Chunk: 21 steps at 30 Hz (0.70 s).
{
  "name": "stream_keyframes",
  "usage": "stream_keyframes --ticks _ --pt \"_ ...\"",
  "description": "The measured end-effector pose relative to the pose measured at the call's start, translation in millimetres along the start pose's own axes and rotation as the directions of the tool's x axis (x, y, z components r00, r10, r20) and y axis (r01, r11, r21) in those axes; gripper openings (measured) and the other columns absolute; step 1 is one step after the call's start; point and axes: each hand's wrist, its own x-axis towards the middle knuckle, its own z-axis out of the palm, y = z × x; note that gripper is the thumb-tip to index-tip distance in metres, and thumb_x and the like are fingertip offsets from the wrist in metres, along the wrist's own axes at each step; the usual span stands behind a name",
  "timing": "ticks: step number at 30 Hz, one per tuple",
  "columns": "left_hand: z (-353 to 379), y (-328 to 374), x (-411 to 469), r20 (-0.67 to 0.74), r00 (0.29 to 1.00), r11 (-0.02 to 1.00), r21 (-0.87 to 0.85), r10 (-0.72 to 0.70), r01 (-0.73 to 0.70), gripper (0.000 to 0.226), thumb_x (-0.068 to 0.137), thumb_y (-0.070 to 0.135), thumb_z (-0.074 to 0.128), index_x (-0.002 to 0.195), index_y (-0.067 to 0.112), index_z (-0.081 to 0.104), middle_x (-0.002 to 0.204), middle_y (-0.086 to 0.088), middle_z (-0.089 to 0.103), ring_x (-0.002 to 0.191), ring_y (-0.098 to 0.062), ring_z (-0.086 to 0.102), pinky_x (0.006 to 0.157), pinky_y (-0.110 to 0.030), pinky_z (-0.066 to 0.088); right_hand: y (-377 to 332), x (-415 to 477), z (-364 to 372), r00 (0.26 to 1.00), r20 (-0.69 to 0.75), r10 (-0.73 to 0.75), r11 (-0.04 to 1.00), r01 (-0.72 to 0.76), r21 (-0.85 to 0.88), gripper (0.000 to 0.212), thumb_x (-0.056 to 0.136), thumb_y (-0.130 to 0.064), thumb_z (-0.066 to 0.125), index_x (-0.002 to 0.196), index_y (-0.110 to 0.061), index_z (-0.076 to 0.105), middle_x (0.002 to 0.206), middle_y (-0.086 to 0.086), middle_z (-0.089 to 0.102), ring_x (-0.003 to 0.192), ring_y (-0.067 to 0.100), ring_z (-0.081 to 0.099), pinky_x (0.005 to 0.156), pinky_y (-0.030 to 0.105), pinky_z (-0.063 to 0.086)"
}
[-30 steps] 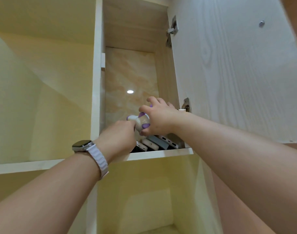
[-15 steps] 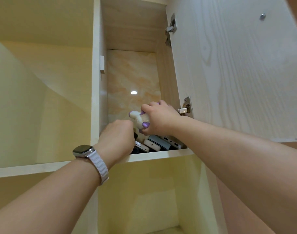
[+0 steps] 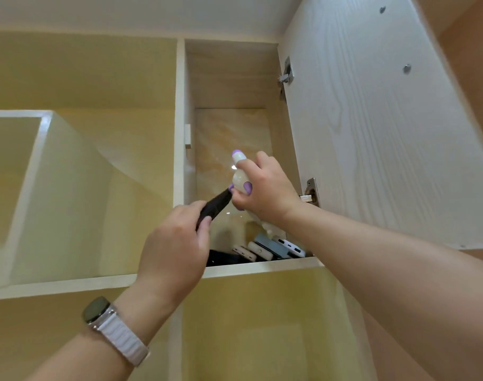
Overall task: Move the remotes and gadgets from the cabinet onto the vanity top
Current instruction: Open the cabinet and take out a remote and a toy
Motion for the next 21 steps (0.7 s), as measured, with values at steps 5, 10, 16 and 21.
stream_keyframes --ticks 5,10,16,21 --pt "-18.2 3.4 -4.7 -0.085 0.985 0.979 -0.151 -0.152 0.138 0.026 0.094 0.014 0.057 0.118 0.016 0.065 0.094 0.003 0.065 0.077 -0.011 0.051 0.065 -0.022 0.035 -14.6 2.5 -17.5 0.992 -0.129 -0.013 0.999 0.019 0.043 0.042 0.074 -0.033 0.069 0.107 -0.007 0.064 0.088 0.010 0.050 0.079 0.027 0.046 0.062 0.044 0.051" --pt "-30.8 9.0 -16.8 -0.106 0.940 0.903 -0.329 -0.326 0.276 0.035 0.095 0.020 0.057 0.129 0.016 0.060 0.103 0.011 0.060 0.092 -0.007 0.055 0.079 -0.018 0.039 -28.3 -17.2 -35.7 0.977 -0.209 -0.031 0.992 0.056 0.113 0.041 0.075 -0.029 0.072 0.105 -0.003 0.064 0.088 0.016 0.053 0.079 0.033 0.053 0.067 0.036 0.049" --pt "-39.7 8.3 -32.9 0.034 0.914 0.761 -0.541 -0.405 0.358 0.039 0.089 0.027 0.062 0.128 0.024 0.061 0.106 0.005 0.070 0.094 -0.020 0.069 0.088 -0.044 0.055 -45.3 -53.2 -60.5 0.959 -0.270 0.082 0.984 -0.035 0.174 0.043 0.075 -0.032 0.075 0.107 -0.006 0.062 0.093 0.000 0.057 0.086 0.016 0.056 0.079 0.020 0.049" --pt "-40.4 -1.1 -49.3 0.096 0.890 0.583 -0.724 -0.446 0.370 0.029 0.085 0.033 0.059 0.112 0.035 0.067 0.097 0.014 0.071 0.093 -0.015 0.069 0.085 -0.043 0.057 -67.7 -86.8 -81.7 0.917 -0.361 0.168 0.982 -0.126 0.139 0.036 0.076 -0.016 0.081 0.104 -0.004 0.062 0.093 -0.028 0.050 0.083 -0.012 0.051 0.071 0.001 0.039"
